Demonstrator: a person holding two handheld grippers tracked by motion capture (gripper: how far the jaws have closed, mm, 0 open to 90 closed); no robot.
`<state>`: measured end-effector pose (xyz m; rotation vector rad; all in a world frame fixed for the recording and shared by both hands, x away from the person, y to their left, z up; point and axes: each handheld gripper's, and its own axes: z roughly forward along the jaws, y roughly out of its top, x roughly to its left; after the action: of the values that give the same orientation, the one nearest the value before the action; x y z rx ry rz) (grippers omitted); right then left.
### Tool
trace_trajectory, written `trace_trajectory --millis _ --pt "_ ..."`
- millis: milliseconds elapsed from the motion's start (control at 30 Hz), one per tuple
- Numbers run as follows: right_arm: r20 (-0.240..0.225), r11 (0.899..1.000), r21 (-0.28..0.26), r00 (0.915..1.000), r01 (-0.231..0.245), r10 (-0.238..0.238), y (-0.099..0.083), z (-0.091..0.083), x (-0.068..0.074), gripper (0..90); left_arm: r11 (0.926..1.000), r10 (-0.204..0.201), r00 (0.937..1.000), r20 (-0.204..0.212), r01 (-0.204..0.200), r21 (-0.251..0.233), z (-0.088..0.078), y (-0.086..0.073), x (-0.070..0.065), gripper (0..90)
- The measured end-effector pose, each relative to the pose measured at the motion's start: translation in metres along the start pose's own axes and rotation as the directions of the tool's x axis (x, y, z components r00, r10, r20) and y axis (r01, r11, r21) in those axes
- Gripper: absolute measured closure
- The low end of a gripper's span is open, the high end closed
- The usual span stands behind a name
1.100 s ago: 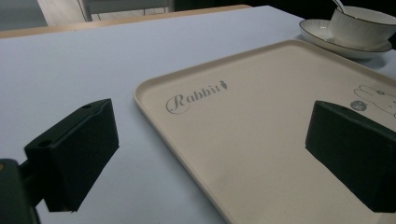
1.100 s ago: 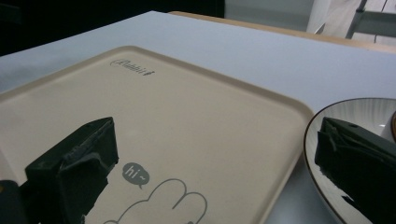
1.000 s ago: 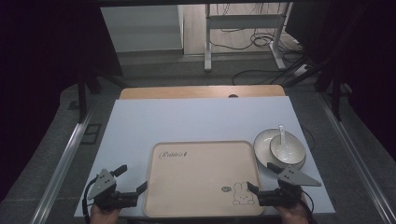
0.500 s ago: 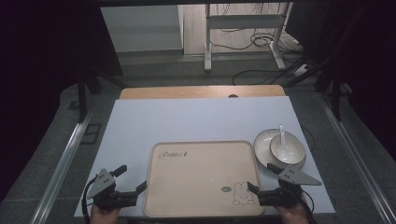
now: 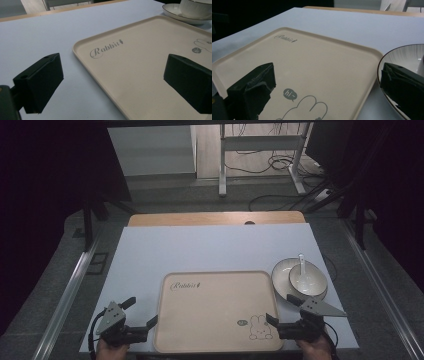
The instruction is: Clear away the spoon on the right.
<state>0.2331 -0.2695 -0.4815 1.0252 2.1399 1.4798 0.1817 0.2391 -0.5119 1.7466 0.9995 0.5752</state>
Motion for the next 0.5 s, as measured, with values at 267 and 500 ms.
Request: trace_trajectory --millis 267,500 --pt "0.032 1.0 0.021 0.9995 0.004 -0.004 0.008 -0.002 -0.001 0.2 0.9999 -0.01 0.9999 0.003 0.01 0.0 -0.003 0.001 -0.004 2.9" --pt "0.05 0.999 0.028 0.9979 -0.043 0.042 0.013 -0.005 -0.006 0.2 0.9985 -0.054 0.9981 0.028 0.054 0.012 -0.005 0.0 -0.002 3.5"
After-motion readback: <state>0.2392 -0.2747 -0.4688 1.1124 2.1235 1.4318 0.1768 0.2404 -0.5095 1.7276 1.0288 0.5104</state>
